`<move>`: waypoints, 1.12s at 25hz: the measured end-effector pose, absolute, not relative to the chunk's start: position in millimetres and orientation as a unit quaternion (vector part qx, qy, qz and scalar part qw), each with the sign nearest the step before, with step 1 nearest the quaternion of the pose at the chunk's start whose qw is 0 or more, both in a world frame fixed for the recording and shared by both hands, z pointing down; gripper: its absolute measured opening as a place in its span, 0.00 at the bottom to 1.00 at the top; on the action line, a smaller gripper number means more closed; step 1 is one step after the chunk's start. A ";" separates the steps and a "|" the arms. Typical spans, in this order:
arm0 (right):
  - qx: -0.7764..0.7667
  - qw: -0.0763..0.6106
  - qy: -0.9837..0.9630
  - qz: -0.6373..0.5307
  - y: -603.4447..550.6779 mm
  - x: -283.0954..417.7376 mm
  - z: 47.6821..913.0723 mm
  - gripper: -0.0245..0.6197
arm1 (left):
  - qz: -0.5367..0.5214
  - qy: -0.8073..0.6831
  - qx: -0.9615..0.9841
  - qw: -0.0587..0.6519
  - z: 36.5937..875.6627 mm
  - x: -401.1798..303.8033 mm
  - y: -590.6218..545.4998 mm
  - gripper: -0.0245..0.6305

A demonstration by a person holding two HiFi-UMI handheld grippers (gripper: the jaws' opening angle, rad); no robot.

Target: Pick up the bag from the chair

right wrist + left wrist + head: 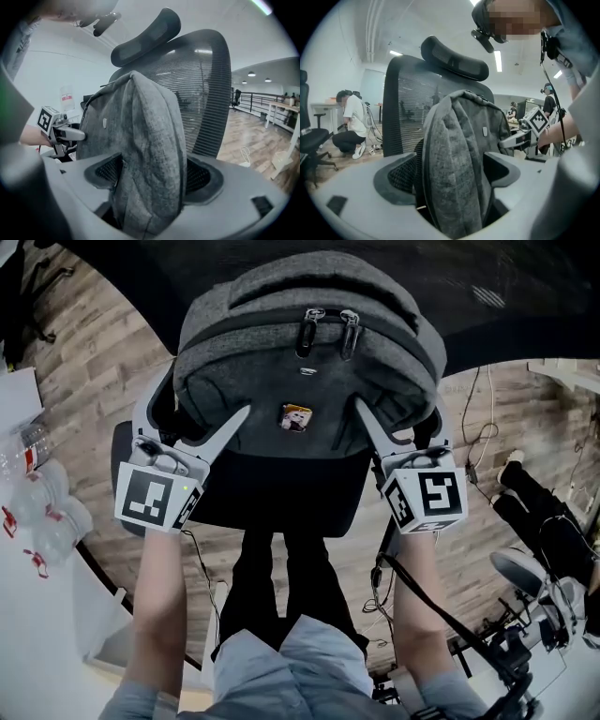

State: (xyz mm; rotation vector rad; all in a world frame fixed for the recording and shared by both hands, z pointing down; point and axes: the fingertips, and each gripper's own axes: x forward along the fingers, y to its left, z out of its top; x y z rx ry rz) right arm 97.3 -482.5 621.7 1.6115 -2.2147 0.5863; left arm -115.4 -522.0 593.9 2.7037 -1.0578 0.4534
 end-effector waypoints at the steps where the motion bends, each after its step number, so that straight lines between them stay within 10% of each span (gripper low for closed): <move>1: 0.566 0.170 -0.779 0.206 -482.3 96.4 622.0 0.65 | 0.161 -0.355 0.916 0.096 595.7 -113.0 -521.2 0.72; 28: 0.568 0.186 -0.780 0.187 -425.1 74.9 608.7 0.37 | 0.162 -0.398 0.896 0.112 586.9 -124.6 -453.8 0.32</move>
